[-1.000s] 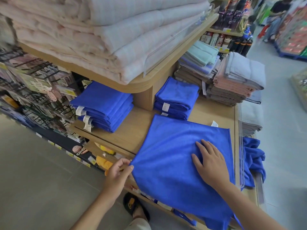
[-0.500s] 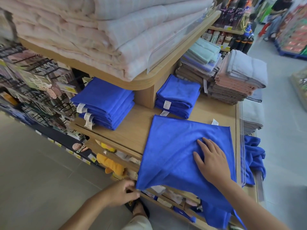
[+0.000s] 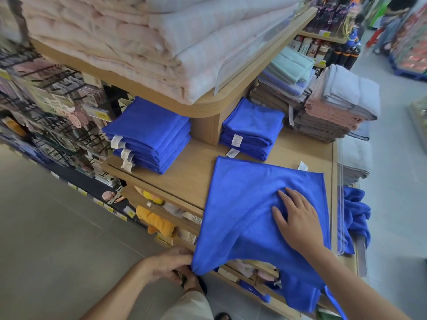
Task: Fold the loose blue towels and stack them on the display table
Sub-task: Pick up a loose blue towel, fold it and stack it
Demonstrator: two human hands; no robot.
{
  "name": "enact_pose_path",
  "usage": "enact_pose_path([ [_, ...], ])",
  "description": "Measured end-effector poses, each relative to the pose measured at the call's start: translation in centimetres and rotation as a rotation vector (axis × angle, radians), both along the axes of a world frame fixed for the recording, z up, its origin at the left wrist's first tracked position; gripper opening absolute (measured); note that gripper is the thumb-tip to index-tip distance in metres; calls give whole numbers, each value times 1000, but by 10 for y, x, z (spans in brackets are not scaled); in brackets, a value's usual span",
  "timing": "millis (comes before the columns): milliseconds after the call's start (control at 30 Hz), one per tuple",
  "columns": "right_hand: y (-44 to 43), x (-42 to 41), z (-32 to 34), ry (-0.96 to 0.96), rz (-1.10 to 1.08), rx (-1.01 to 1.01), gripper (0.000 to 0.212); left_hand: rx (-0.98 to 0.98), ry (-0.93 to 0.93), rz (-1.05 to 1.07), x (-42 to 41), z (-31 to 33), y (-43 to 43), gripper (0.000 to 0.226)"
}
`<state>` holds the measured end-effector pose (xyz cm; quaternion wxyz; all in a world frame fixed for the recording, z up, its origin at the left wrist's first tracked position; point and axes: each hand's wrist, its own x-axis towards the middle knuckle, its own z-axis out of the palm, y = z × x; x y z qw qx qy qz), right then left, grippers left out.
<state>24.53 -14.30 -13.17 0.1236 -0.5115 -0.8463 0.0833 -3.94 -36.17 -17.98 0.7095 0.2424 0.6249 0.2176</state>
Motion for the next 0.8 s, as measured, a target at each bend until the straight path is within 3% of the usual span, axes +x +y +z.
enact_pose_path([
  [133,0,-1,1,-12,1,-3,57,44,173,-182,6,2,8,56],
  [200,0,-1,1,-13,3,-3,57,111,285,-131,13,4,11,44],
  [267,-1,-1,1,-12,3,-2,57,117,331,48,15,3,13,29],
  [400,0,0,-1,-16,1,-1,57,130,278,460,9,1,9,12],
  [633,1,-1,0,-28,8,-3,57,37,23,324,-5,0,-20,18],
  [700,1,0,-1,-40,11,-8,58,121,216,273,-4,6,-18,19],
  [800,1,0,-2,-61,21,-3,59,503,856,371,-1,23,-5,31],
])
